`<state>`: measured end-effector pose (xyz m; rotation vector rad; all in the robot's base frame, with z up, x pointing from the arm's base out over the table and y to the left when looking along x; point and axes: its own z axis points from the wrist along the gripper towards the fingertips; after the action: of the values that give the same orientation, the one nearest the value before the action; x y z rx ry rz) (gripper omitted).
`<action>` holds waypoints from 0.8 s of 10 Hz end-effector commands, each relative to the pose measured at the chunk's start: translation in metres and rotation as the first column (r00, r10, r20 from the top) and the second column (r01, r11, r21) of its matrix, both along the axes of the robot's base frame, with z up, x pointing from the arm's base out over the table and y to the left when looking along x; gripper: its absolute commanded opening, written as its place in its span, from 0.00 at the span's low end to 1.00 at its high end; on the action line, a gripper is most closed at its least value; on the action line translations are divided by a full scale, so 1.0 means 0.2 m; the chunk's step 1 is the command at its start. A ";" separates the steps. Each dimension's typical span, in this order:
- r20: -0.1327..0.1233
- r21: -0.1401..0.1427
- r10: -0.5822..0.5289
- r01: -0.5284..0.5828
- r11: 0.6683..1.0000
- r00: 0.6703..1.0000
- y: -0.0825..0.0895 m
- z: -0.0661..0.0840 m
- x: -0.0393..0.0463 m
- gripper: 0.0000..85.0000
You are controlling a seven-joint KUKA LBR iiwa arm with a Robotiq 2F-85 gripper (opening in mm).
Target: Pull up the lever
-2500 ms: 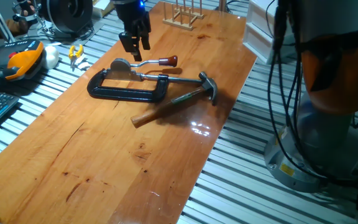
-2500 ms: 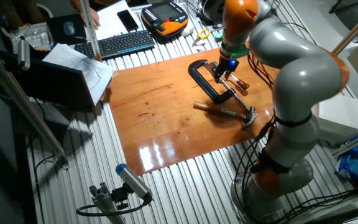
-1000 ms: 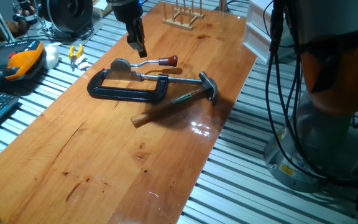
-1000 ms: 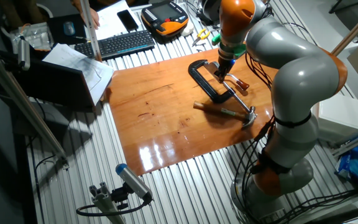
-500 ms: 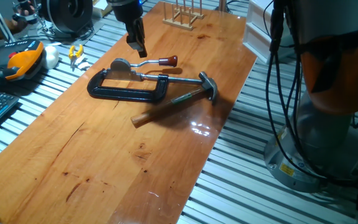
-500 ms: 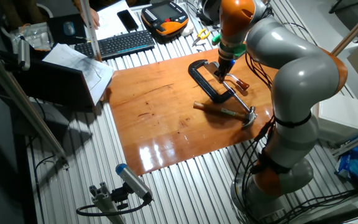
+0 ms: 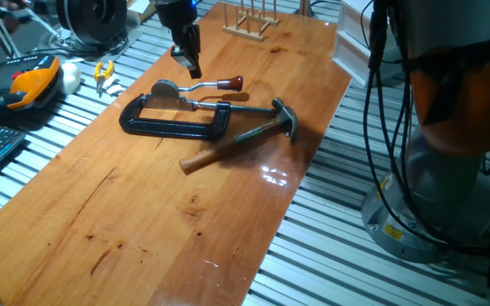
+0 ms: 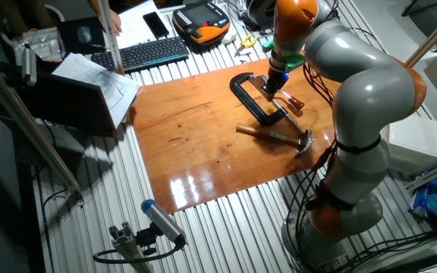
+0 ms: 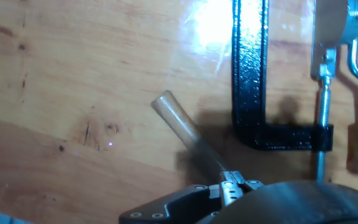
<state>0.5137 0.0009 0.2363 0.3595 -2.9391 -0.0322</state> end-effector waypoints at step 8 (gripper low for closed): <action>0.071 0.002 0.086 -0.086 0.996 0.994 0.00 0.00 0.000 0.00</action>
<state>0.5138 0.0007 0.2364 0.4945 -2.9904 -0.0163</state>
